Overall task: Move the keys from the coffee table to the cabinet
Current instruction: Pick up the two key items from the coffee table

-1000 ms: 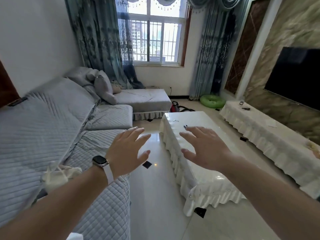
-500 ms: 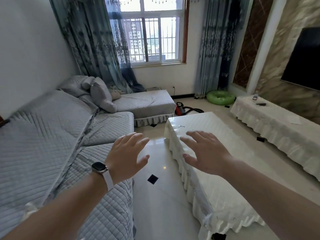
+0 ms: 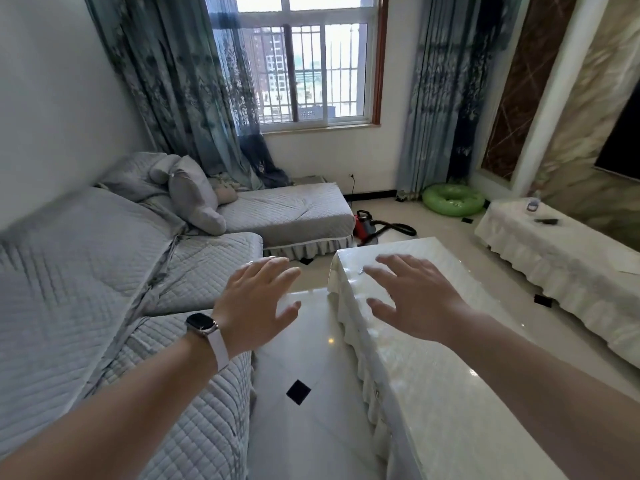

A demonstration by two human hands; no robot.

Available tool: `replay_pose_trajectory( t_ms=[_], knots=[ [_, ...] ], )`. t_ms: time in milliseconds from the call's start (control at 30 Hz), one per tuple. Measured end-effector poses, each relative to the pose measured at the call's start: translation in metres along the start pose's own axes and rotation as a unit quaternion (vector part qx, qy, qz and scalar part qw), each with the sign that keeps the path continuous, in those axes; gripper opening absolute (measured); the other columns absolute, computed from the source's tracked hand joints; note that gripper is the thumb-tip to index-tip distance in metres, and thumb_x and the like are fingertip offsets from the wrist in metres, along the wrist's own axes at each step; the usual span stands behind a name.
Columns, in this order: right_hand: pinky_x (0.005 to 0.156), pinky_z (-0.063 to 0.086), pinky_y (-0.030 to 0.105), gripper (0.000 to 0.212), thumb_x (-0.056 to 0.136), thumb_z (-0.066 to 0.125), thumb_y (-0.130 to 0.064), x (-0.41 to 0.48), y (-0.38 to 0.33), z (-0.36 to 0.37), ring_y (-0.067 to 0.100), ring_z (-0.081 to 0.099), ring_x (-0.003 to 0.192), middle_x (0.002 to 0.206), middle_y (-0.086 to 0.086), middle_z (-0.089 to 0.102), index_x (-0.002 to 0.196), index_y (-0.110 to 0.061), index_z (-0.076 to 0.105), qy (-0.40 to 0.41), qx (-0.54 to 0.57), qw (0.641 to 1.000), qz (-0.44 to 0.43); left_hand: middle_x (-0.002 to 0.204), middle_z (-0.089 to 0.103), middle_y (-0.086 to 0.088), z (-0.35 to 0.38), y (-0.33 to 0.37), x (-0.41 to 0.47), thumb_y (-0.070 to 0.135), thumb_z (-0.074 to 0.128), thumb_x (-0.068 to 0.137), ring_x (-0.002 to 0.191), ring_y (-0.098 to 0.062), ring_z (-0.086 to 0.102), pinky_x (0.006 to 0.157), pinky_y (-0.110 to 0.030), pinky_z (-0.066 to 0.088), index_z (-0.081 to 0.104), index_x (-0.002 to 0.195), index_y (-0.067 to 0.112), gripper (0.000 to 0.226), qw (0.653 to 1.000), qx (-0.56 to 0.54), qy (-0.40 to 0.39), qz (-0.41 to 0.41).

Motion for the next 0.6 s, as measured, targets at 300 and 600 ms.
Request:
replay_pose_trajectory(
  t_ms=[300, 600],
  knots=[
    [0.104, 0.025, 0.04, 0.058, 0.09, 0.047, -0.053, 0.112, 0.049, 0.088, 0.025, 0.033, 0.135, 0.148, 0.006, 0.04, 0.141, -0.024, 0.04, -0.044, -0.02, 0.998, 0.031, 0.14, 0.051, -0.003, 0.098, -0.075, 0.12, 0.05, 0.053, 0.086, 0.132, -0.026, 0.04, 0.109, -0.045, 0.031, 0.05, 0.134, 0.023, 0.055, 0.998, -0.057, 0.001, 0.039],
    [0.103, 0.028, 0.042, 0.057, 0.089, 0.047, -0.052, 0.251, 0.089, 0.152, 0.028, 0.037, 0.132, 0.145, 0.007, 0.044, 0.139, -0.024, 0.044, -0.069, -0.033, 0.991, 0.11, 0.136, 0.054, -0.006, 0.181, -0.192, 0.25, 0.048, 0.055, 0.085, 0.128, -0.03, 0.045, 0.106, -0.047, 0.034, 0.053, 0.131, 0.02, 0.053, 0.992, -0.097, -0.014, 0.077]
  ],
)
Point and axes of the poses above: each hand's wrist, its own x-axis towards the middle knuckle, its own z-axis out of the palm, y = z × x, the point moved 7 cm from there along x, towards the middle knuckle
